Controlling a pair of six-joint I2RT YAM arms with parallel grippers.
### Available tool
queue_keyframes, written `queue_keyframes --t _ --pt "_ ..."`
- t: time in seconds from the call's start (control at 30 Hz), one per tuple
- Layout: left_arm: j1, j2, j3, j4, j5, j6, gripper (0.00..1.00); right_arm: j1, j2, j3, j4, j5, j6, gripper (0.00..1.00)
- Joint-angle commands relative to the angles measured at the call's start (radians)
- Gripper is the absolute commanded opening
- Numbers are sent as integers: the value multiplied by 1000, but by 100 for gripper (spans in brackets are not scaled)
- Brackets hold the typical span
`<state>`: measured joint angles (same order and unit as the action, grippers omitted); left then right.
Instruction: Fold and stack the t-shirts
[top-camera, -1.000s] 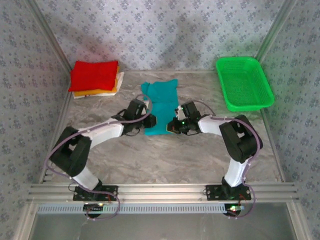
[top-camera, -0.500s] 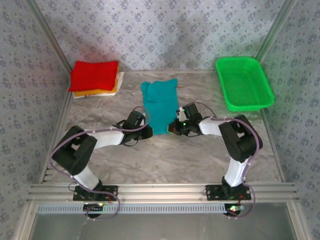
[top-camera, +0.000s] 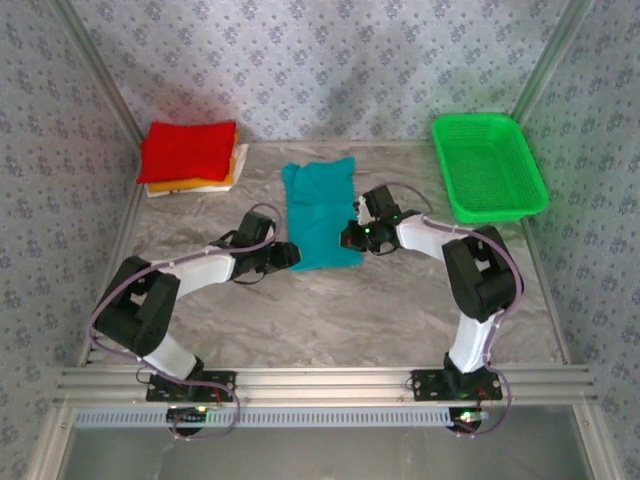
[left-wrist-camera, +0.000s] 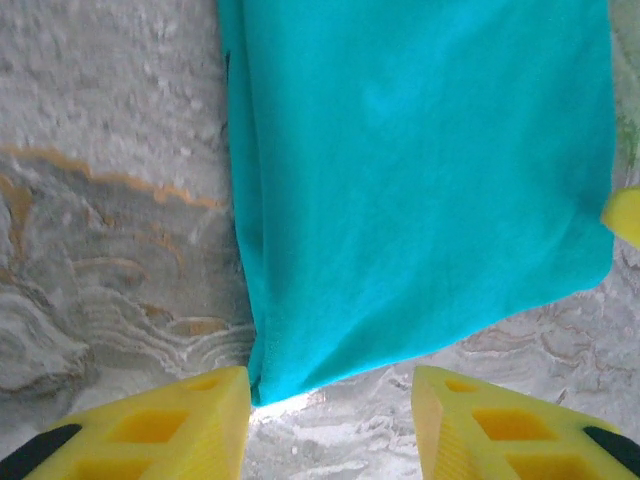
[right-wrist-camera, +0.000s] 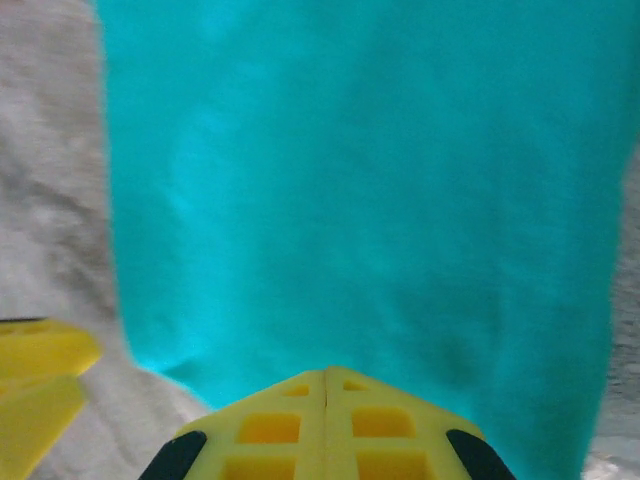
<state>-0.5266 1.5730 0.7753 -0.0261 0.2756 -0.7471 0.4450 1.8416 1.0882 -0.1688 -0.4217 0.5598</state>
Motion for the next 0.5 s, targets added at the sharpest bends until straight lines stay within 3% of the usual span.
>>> queue_keyframes --t 0.0,0.47 --pt "-17 8 -13 1 37 -46 47 -18 76 3 -31 24 7 0" --pt "-46 78 28 -107 -53 -53 47 -45 122 -64 68 -15 61 0"
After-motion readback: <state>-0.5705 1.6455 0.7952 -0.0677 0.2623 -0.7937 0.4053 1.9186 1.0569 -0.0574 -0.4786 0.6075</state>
